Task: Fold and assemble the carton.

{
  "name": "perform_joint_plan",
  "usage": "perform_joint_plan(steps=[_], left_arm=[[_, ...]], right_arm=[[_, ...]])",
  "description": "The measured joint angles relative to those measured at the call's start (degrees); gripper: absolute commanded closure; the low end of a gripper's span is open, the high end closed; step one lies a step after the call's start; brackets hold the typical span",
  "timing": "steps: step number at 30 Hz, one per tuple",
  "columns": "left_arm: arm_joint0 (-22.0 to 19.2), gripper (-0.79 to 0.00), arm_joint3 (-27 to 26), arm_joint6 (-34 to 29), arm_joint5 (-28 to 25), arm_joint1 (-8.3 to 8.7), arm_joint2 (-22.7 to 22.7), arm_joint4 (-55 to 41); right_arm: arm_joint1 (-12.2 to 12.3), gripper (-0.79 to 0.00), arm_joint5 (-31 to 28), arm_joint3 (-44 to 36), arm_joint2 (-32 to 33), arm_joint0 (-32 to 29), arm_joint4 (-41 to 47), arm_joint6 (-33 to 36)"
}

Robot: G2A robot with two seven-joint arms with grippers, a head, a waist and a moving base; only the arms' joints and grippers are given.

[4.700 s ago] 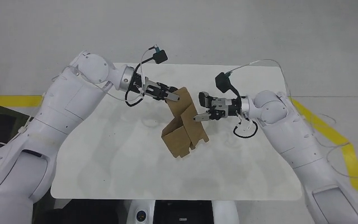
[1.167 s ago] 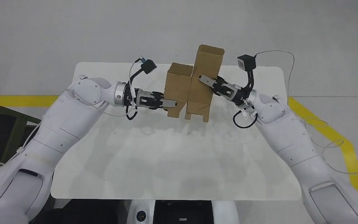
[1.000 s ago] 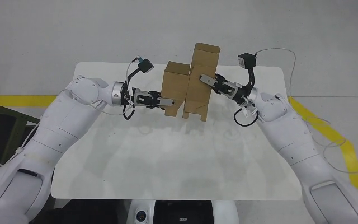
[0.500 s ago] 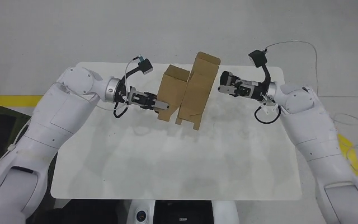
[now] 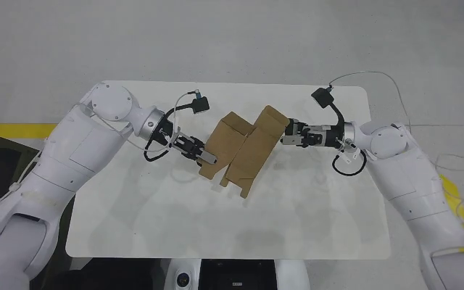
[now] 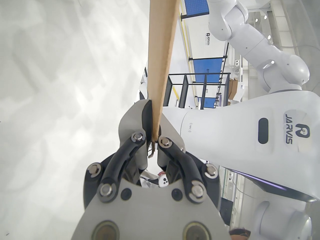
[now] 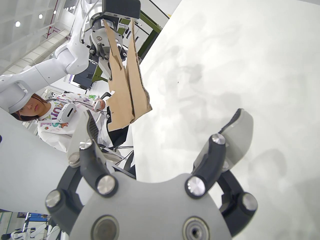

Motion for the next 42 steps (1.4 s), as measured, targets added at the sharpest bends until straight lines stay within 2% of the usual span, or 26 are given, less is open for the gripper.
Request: perform_joint_plan(steps=[9,10,11,12,13,21,33,34,35,36,42], left_arm=[[-1.68,0.0,0.96,0.05,-0.05,0.19,5.33,-2.82],[-1.87,0.0,1.13,0.05,-0.05,0.17,5.83,-3.04],[-2.01,0.0,1.22,0.05,-0.05,0.15,6.23,-3.16],[-2.15,0.0,1.29,0.05,-0.05,0.13,6.59,-3.31],[-2.32,0.0,1.37,0.05,-0.05,0.11,7.03,-3.55],[-3.58,0.0,1.81,0.1,-0.11,0.12,8.72,-2.9],[-4.09,0.0,2.01,0.36,-0.37,-0.04,9.63,-3.9],[-4.17,-0.188,2.16,0.49,-0.5,-0.03,9.63,-3.91],[-4.21,-0.517,2.35,0.77,-0.79,-0.01,9.56,-3.88],[-4.21,-0.785,2.53,1.11,-1.13,0.01,9.48,-3.93],[-4.16,-0.785,3.42,2.59,-2.61,0.28,8.49,-5.51]], right_arm=[[1.54,-0.785,-0.96,-1.35,-5.65,0.16,3.32,-0.95],[1.72,-0.727,-1.19,-1.47,-6.47,0.35,3.61,-1.19],[1.84,-0.6,-1.38,-1.48,-7.06,0.52,3.86,-1.37],[1.97,-0.428,-1.58,-1.41,-7.6,0.73,4.09,-1.58],[2.12,-0.382,-1.87,-1.28,-8.29,1.02,4.37,-1.87],[2.89,-0.296,-3.45,-0.83,-12.77,3.01,6.43,-3.44],[3.82,-0.062,-6.3,0.2,-18.74,5.89,9.38,-6.3],[3.93,-0.043,-6.57,0.29,-19.25,6.16,9.64,-6.57],[4.0,-0.031,-6.76,0.37,-19.62,6.37,9.84,-6.76],[4.08,-0.012,-6.93,0.45,-19.96,6.6,10.03,-6.93],[4.37,0.0,-8.82,1.72,-21.74,7.91,11.57,-8.82]])
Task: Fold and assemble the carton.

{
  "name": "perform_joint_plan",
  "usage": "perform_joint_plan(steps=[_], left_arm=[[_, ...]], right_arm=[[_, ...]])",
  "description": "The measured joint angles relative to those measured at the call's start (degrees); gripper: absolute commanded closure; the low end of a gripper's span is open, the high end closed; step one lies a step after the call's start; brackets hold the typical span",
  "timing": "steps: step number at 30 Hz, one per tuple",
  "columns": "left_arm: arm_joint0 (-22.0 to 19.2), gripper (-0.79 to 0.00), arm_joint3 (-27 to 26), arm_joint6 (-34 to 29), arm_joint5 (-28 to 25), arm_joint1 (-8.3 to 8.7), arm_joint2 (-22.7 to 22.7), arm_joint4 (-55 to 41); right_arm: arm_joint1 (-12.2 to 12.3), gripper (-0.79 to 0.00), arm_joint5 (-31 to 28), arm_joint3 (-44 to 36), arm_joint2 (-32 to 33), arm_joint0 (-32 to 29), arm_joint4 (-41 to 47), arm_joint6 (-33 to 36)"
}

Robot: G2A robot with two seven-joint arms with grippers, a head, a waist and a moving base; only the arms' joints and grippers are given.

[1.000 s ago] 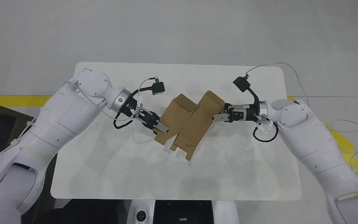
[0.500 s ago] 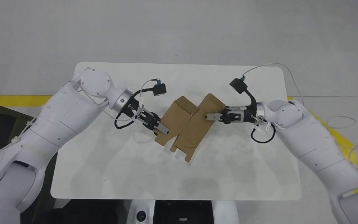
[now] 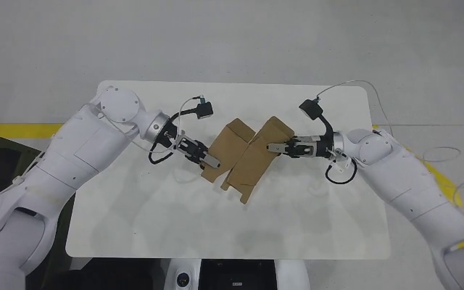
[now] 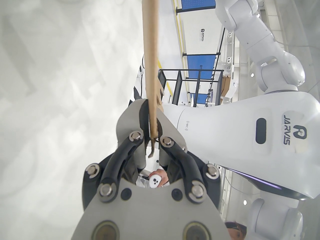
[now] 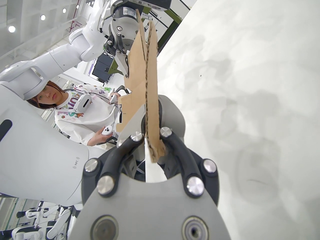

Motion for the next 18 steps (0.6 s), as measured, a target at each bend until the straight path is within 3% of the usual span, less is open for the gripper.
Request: perform_joint_plan(steps=[11,18], left_arm=[[1.71,-0.785,2.44,6.03,-6.03,1.06,-5.01,-2.27],[4.12,-0.785,2.85,10.02,-10.0,0.74,-7.25,-4.08]], right_arm=[[-0.02,0.0,-2.63,3.05,0.28,1.06,4.69,-2.64],[-0.73,0.0,-1.48,4.9,2.31,0.63,3.71,-5.94]])
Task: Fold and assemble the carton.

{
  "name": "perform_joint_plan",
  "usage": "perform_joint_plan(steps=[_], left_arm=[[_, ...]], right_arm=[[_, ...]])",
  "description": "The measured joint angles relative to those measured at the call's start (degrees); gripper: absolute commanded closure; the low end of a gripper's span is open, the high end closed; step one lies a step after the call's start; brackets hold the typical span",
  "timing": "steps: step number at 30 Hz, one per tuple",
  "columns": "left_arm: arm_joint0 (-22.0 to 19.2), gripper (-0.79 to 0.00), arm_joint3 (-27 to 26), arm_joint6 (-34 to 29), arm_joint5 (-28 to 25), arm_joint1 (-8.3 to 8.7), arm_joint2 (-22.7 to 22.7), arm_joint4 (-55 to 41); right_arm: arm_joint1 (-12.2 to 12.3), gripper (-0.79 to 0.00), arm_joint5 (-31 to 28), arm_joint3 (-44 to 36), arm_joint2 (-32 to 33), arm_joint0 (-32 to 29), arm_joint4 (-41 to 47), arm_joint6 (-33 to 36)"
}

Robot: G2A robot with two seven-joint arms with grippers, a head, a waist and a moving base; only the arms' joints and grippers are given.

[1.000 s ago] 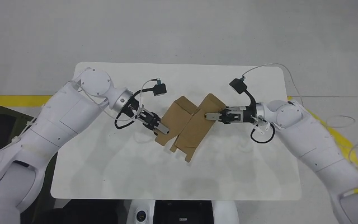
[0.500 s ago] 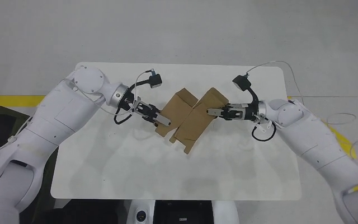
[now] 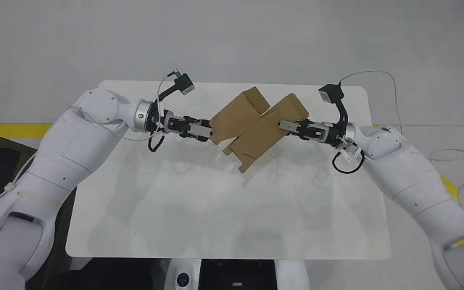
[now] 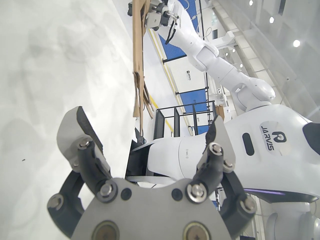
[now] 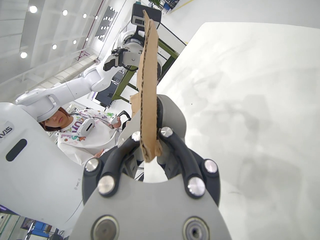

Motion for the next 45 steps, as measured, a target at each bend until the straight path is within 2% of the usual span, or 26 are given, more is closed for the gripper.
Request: perform_joint_plan(steps=[4,12,28,36,45], left_arm=[[1.33,-0.785,-0.49,3.79,-2.16,-0.46,-1.31,-0.31],[3.55,-0.785,-1.27,7.82,-0.32,-1.07,-2.8,0.41],[5.75,-0.785,-2.57,2.58,0.52,-2.07,-7.8,-6.06],[6.23,-0.785,-2.07,3.59,2.03,-2.55,-9.51,-4.83],[6.28,-0.785,0.75,5.29,3.98,-3.77,-9.92,-3.86]], right_arm=[[-0.55,0.0,1.1,-0.32,0.83,-0.39,-2.95,-2.73],[-1.46,0.0,2.38,-0.76,2.51,-1.45,-6.82,-7.26],[-2.75,0.0,4.33,-0.09,5.55,-3.42,-12.73,-10.17],[-3.17,0.0,4.7,-1.12,6.92,-4.09,-14.99,-9.91],[-3.45,0.0,4.85,-2.21,8.97,-5.31,-15.68,-10.1]])
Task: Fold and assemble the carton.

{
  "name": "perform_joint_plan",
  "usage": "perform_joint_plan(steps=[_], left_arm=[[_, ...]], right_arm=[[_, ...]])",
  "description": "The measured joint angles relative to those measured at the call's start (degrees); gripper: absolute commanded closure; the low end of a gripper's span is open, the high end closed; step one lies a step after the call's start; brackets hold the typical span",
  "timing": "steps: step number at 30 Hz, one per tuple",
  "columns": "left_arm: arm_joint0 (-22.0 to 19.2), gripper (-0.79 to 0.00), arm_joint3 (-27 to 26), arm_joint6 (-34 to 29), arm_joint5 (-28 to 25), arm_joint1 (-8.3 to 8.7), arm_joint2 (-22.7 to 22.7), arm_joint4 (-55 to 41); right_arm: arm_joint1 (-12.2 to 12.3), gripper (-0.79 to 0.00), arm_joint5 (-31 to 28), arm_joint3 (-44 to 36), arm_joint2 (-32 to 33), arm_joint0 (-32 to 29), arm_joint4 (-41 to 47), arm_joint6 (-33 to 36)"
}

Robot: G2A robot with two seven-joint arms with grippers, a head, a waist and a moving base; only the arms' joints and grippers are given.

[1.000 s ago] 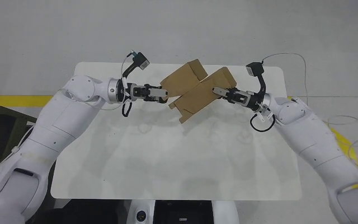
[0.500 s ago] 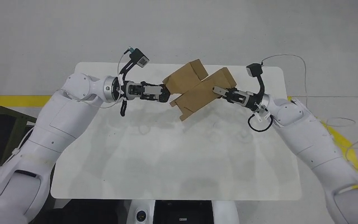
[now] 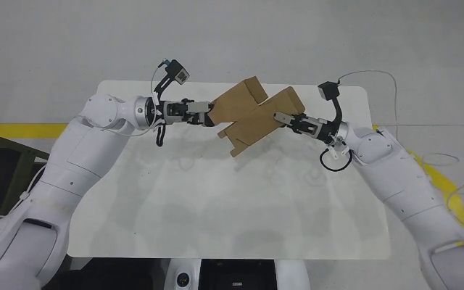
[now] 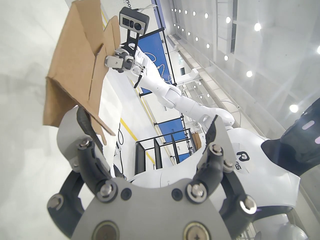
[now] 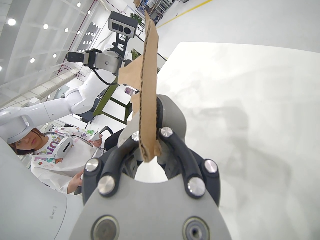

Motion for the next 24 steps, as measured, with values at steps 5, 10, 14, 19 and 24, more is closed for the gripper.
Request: perform_joint_plan(steps=[5,10,14,19,24], left_arm=[[0.28,-0.785,1.01,0.48,0.39,-0.57,-0.33,0.77],[0.45,-0.72,1.56,0.67,0.6,-1.11,-0.67,1.7],[0.64,-0.542,1.87,0.49,0.94,-1.52,-0.87,2.03],[0.77,-0.369,2.47,0.43,2.23,-1.97,-1.11,3.02],[0.84,-0.348,2.94,0.28,2.82,-2.23,-1.69,4.13]], right_arm=[[-0.18,0.0,0.23,-0.69,0.93,-0.58,-0.35,0.42],[-0.34,0.0,0.46,-0.99,1.81,-1.08,-0.69,1.1],[-0.45,0.0,0.66,-1.25,2.5,-1.48,-0.88,1.46],[-0.63,0.0,0.86,-1.25,3.27,-1.95,-1.36,1.71],[-0.85,0.0,1.15,-1.26,3.85,-2.24,-2.04,1.91]])
